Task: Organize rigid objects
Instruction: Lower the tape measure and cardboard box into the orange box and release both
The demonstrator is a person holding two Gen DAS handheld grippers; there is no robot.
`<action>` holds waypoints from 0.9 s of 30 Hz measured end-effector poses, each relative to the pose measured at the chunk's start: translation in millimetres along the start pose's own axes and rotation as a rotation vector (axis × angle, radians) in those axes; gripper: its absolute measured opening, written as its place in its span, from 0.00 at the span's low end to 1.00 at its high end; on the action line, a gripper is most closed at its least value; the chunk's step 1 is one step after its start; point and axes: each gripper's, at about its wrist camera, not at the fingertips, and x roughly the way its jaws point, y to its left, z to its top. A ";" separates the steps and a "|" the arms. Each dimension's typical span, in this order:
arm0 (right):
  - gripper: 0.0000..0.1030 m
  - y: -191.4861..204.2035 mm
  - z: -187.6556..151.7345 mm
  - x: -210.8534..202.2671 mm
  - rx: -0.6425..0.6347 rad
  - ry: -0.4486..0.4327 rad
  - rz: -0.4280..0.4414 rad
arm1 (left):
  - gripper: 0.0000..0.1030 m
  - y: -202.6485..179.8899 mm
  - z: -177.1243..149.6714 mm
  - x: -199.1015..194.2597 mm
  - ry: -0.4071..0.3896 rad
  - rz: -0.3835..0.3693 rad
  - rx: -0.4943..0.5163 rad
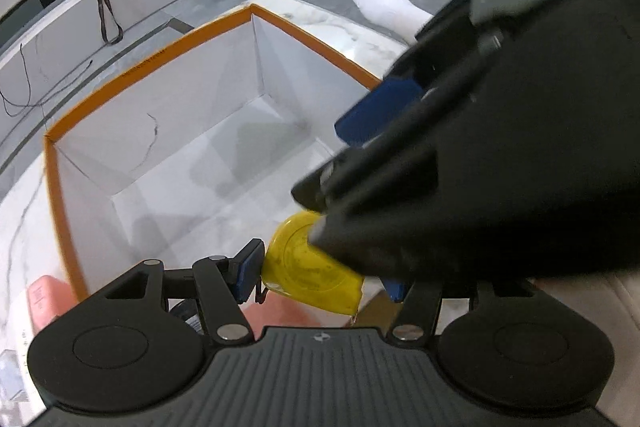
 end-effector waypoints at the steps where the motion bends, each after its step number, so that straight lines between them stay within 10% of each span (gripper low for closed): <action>1: 0.37 1.5 -0.9 4.3 -0.008 0.001 -0.006 | 0.67 1.0 0.5 3.2 0.004 0.000 -0.004; 21: 0.37 2.6 -7.9 30.3 -0.034 0.055 -0.031 | 0.63 14.0 -4.2 23.0 0.055 -0.094 -0.026; 27: 0.37 7.4 -8.9 25.4 -0.036 0.063 -0.041 | 0.38 10.7 -6.6 8.8 0.062 -0.117 0.001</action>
